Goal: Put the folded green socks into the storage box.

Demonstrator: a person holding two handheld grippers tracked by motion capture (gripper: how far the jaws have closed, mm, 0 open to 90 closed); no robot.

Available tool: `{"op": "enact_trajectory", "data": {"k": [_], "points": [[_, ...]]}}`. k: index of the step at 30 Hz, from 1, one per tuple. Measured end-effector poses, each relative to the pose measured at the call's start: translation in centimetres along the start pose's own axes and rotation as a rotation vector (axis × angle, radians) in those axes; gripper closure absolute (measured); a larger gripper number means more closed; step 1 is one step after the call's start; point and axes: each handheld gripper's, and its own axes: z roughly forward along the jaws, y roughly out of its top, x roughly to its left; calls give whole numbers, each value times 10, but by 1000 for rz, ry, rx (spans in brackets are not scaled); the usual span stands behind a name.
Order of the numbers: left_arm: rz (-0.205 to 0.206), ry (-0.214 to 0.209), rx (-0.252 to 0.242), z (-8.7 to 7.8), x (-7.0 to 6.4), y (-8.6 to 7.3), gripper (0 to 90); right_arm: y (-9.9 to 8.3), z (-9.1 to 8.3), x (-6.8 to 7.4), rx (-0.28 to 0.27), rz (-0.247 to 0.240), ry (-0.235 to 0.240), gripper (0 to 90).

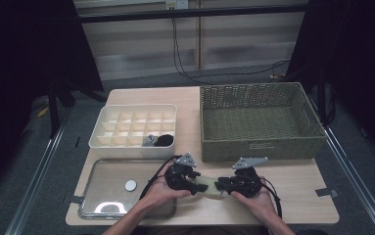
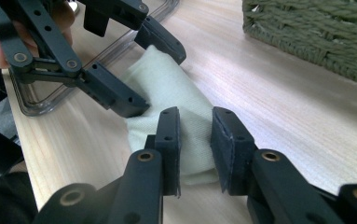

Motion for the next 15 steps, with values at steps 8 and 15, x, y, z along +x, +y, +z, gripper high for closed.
{"op": "enact_trajectory", "data": {"k": [8,15], "points": [[50,-28,10,3,-6,0,445,-2,2,0,-8,-4,0,728],[54,-41,28,2,-10,0,466,-2,2,0,-5,-12,-1,728]]}}
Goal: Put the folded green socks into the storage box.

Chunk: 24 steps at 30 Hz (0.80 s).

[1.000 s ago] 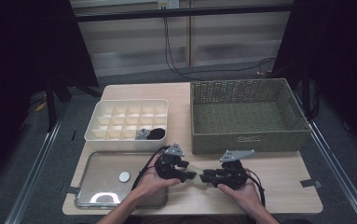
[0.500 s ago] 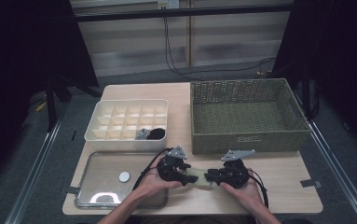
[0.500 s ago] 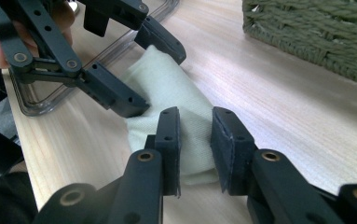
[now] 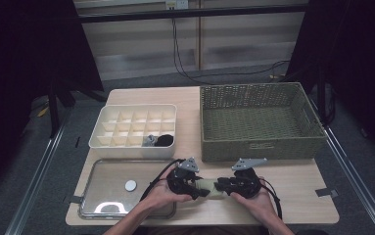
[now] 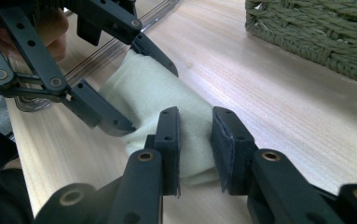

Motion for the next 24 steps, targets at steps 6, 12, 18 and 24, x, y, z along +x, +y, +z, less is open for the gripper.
{"op": "enact_trajectory", "data": {"k": [6,12,18,24], "points": [[20,10,0,1,-6,-1,489,0,1,-1,-4,5,5,728],[2,-2,-5,1,-3,-1,607,0,2,-3,-14,9,7,725],[-28,-15,-6,2,-2,1,665,2,3,-4,-20,11,11,714],[-53,-12,3,-1,-1,2,679,4,2,-6,-30,22,24,593]]}}
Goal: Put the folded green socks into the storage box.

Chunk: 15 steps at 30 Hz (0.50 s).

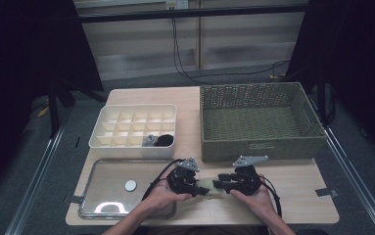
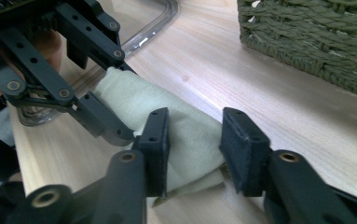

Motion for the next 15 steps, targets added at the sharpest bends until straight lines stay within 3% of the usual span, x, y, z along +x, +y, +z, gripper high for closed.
{"op": "enact_trajectory", "data": {"k": [2,4,8,10,12,13,15], "points": [[-7,-21,-10,0,1,-1,680,0,0,0,-4,-3,1,552],[1,-4,8,-3,2,0,680,1,-1,1,-8,-2,13,515],[-28,-19,-20,-5,3,-2,679,3,-7,0,-31,4,3,416],[-26,7,-6,-11,4,-2,678,2,-9,-1,-29,12,-13,336],[-37,-9,-31,-13,5,-3,678,2,-12,-3,-33,15,-32,303],[-33,16,-11,-16,5,-3,678,2,-13,-4,-38,13,-34,291],[-34,3,-16,-19,6,-4,678,3,-16,-5,-34,5,-53,243]]}}
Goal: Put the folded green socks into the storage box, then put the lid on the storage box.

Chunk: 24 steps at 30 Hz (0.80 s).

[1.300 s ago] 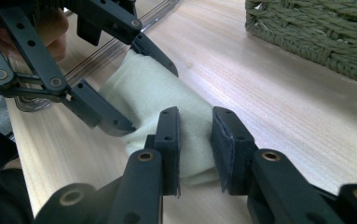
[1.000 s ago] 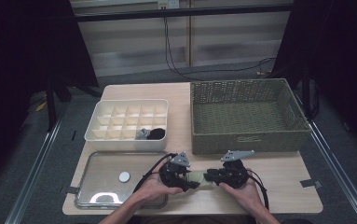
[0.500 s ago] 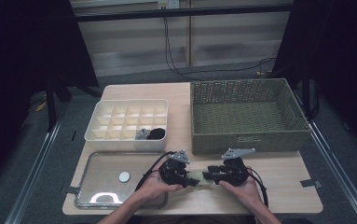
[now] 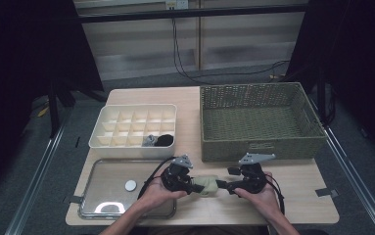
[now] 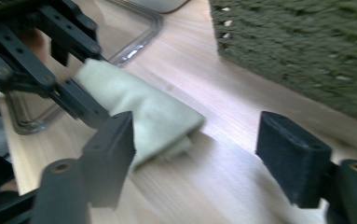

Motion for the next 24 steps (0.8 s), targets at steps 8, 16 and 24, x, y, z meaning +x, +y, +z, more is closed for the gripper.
{"op": "enact_trajectory", "data": {"k": [8,16,24], "points": [[7,4,-3,-15,2,1,677,0,-8,-6,-32,20,16,156],[2,25,2,-24,1,-2,676,-1,-18,-8,-58,26,31,95],[7,16,11,-29,2,-2,675,-3,-23,-12,-73,11,47,70]]}}
